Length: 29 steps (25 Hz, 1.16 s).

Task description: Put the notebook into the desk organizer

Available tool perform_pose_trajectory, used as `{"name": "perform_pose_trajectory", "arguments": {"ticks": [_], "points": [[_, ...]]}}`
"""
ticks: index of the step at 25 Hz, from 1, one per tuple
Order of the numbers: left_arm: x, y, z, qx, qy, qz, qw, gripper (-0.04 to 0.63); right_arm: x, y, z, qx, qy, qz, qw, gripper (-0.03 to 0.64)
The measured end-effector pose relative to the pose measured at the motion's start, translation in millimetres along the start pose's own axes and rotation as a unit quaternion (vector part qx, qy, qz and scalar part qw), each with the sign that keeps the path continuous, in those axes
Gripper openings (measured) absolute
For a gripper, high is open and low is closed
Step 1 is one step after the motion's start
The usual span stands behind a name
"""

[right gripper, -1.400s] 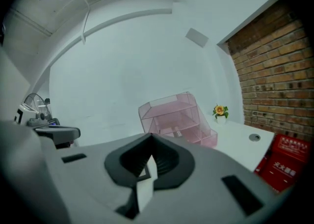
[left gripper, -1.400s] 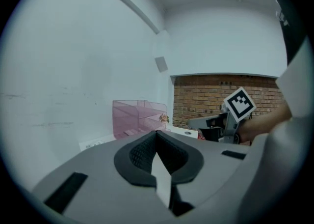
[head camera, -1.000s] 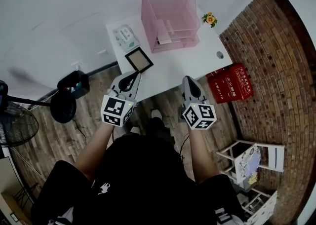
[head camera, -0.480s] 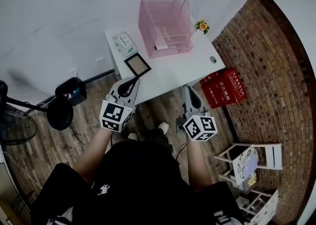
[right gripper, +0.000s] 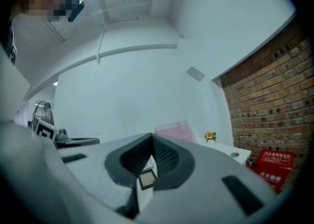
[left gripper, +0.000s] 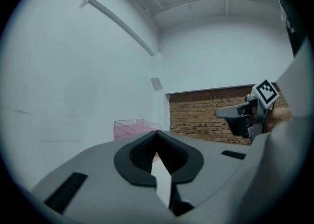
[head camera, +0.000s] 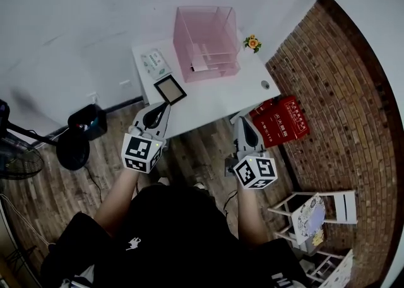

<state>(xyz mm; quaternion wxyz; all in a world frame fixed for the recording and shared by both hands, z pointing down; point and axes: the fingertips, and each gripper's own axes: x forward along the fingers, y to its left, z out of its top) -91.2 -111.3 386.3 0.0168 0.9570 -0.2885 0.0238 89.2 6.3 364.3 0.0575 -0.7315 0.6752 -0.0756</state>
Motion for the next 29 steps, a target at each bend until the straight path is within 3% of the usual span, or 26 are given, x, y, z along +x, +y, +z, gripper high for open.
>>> {"name": "perform_pose_trajectory", "arguments": {"ticks": [13,29], "points": [[-1.5,-10.6,6.7,0.009,-0.002,-0.01,0.9999,0.002,-13.0,-2.4,1.6,-0.013,-0.003,-0.011,1.0,0.002],[-12.4,5.6,1.6,0.007,-0.003,-0.012,0.9999,0.002,-10.0,9.7,-5.8,-0.01,-0.002,-0.018,1.0,0.002]]}}
